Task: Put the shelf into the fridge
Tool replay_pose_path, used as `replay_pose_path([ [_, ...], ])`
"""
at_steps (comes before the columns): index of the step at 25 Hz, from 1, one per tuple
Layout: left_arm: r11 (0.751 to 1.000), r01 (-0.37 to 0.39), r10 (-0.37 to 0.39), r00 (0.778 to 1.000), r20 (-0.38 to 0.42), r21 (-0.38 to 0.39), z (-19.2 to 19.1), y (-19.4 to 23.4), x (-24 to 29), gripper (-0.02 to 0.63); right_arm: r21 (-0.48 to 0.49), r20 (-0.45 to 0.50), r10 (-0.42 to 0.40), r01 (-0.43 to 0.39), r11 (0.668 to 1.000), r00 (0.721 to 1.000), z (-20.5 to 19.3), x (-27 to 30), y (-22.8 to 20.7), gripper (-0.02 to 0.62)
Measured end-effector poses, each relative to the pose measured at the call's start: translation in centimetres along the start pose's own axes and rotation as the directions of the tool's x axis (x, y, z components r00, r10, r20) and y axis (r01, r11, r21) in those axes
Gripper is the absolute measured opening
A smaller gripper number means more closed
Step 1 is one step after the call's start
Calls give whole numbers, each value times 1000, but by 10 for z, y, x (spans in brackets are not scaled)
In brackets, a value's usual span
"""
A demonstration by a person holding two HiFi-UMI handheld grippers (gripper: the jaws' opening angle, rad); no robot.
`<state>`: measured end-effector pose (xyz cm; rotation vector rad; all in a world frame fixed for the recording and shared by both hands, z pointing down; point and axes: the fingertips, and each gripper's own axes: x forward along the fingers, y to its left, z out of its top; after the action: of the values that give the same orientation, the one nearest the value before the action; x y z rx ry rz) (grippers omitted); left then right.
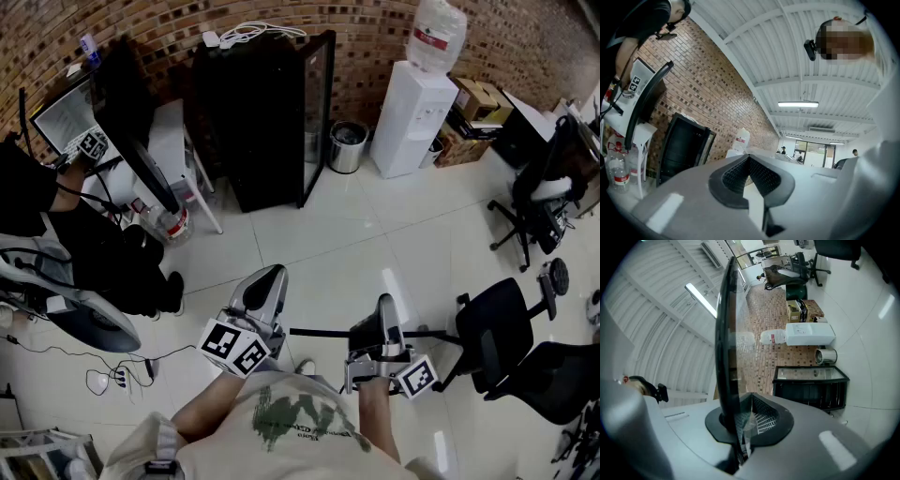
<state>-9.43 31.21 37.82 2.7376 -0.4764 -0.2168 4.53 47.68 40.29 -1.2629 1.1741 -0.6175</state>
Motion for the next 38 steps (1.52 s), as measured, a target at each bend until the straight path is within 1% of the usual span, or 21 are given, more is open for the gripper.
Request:
replay_pose_path([
  [3, 1000, 4, -4, 1000, 7, 8, -6, -7, 11, -25, -9, -10, 4, -4, 1000, 1000, 12, 0, -2, 15],
  [9, 1000, 5, -5, 1000, 10, 8, -10, -13, 31, -25, 5, -14, 8, -8, 1000, 1000, 30, 9, -11, 15],
  [17, 1000, -13, 13, 1000, 12, 6, -17, -2, 52, -25, 9, -43, 25, -24, 1000, 999, 36, 31, -23, 15],
  [21, 999, -34, 34, 999, 18, -4, -18, 15, 64, -25, 19, -56, 18, -17, 1000, 998, 36, 47, -34, 15],
  [25, 999, -40, 39, 999, 31, 16, -10, 34, 81, -25, 19, -72, 22, -20, 1000, 997, 35, 72, -41, 15],
  [27, 999, -50, 50, 998, 32, 10, -6, 45, 88, -25, 21, -79, 18, -17, 1000, 997, 33, 87, -46, 15],
  [30, 998, -63, 63, 998, 29, -5, 3, 65, 99, -25, 21, -90, 15, -13, 1000, 996, 26, 112, -52, 15],
  [35, 998, -68, 68, 997, 30, -2, 18, 103, 122, -25, 22, -103, 4, -2, 1000, 995, 14, 158, -61, 15],
  [38, 997, -78, 79, 996, 36, -14, 28, 127, 135, -25, 17, -114, -7, 9, 1000, 993, 5, 184, -68, 15],
])
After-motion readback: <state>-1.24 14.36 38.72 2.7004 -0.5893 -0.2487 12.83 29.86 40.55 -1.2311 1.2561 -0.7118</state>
